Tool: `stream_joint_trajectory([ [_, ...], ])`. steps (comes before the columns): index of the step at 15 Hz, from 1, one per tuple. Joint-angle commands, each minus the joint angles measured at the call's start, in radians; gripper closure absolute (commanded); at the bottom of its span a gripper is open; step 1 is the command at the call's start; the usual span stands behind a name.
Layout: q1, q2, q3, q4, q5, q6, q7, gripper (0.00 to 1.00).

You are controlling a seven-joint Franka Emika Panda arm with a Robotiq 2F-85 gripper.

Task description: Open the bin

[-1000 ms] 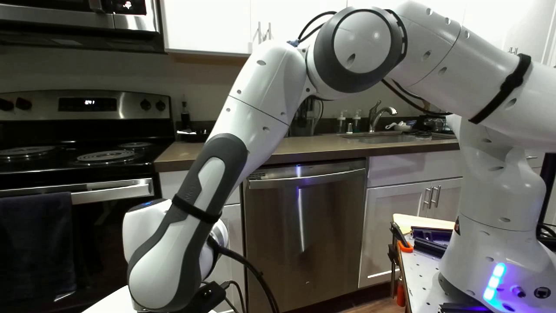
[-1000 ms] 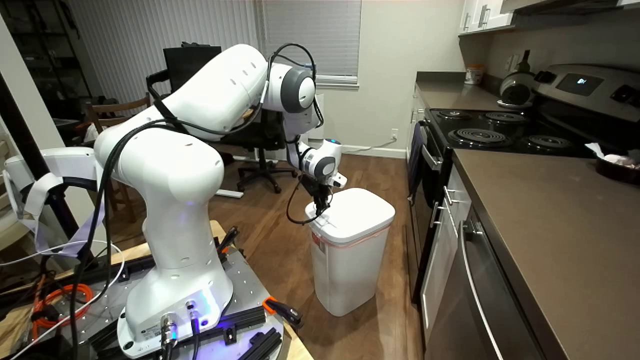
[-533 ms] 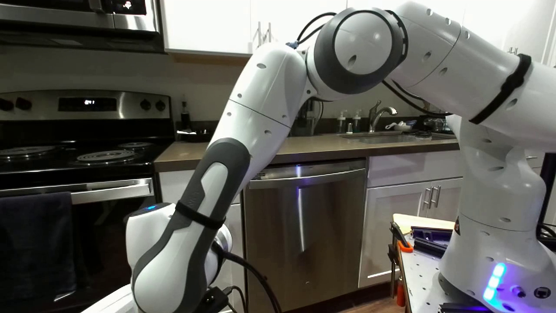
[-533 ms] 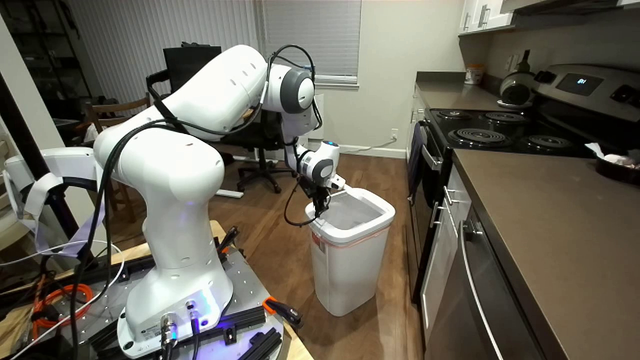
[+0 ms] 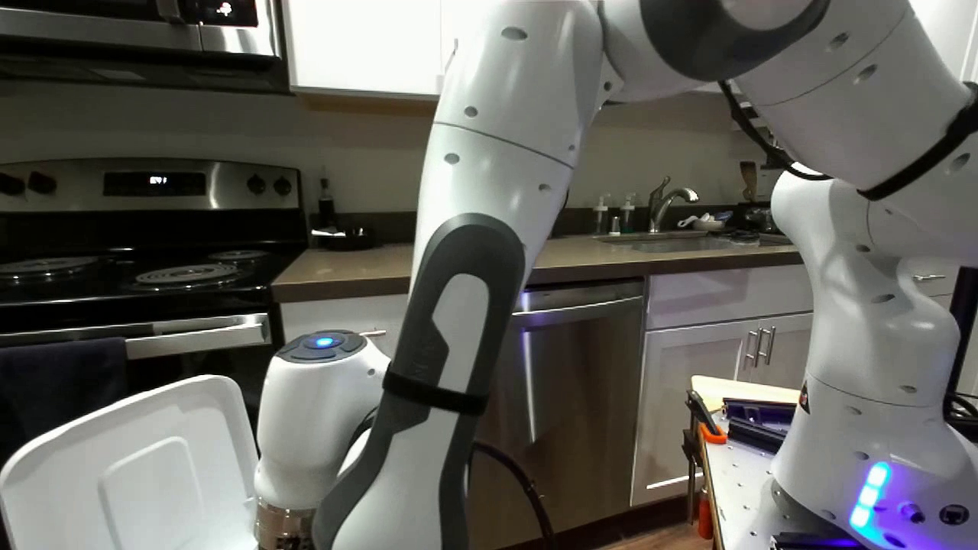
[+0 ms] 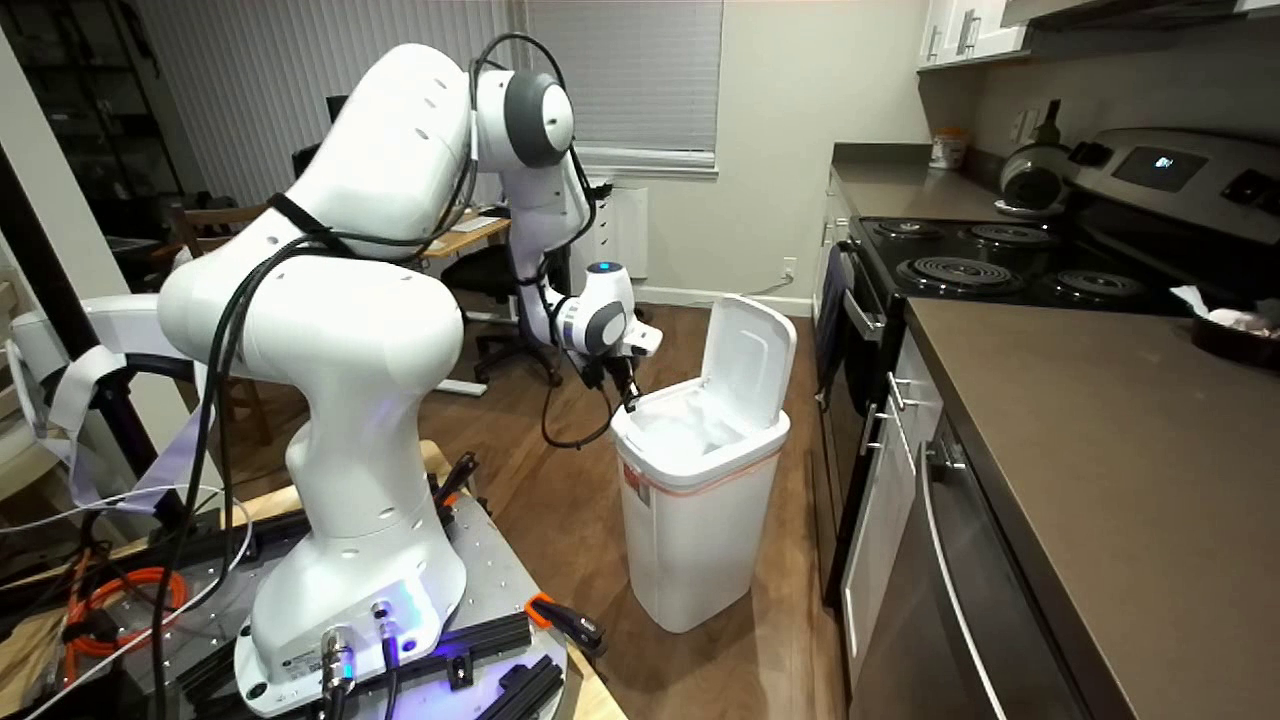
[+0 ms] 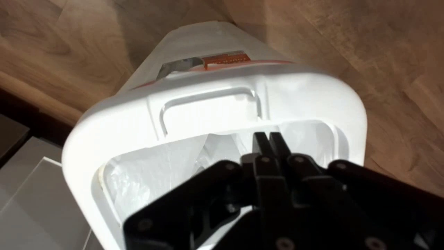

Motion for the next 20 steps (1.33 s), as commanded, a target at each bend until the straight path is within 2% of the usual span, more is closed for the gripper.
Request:
stream_joint_trajectory([
  [1,0.116,-0.128,-0.090,-0.144,0.012,0.014,0.036,0.90],
  [3,0.057,-0.194,-0.031,-0.175,0.002,-0.036,-0.032,0.87],
  [5,-0.053,-0.255,0.068,-0.199,0.002,-0.066,-0.115,0.95],
  [7,-0.161,-0.306,0.158,-0.214,0.018,-0.123,-0.187,0.99],
  [11,-0.338,-0.368,0.283,-0.211,0.048,-0.263,-0.292,0.94],
  [13,-0.386,-0.383,0.309,-0.200,0.058,-0.329,-0.319,0.71],
  [16,-0.421,-0.399,0.319,-0.197,0.063,-0.394,-0.343,0.53],
  [20,-0.434,-0.409,0.318,-0.201,0.062,-0.422,-0.349,0.27],
])
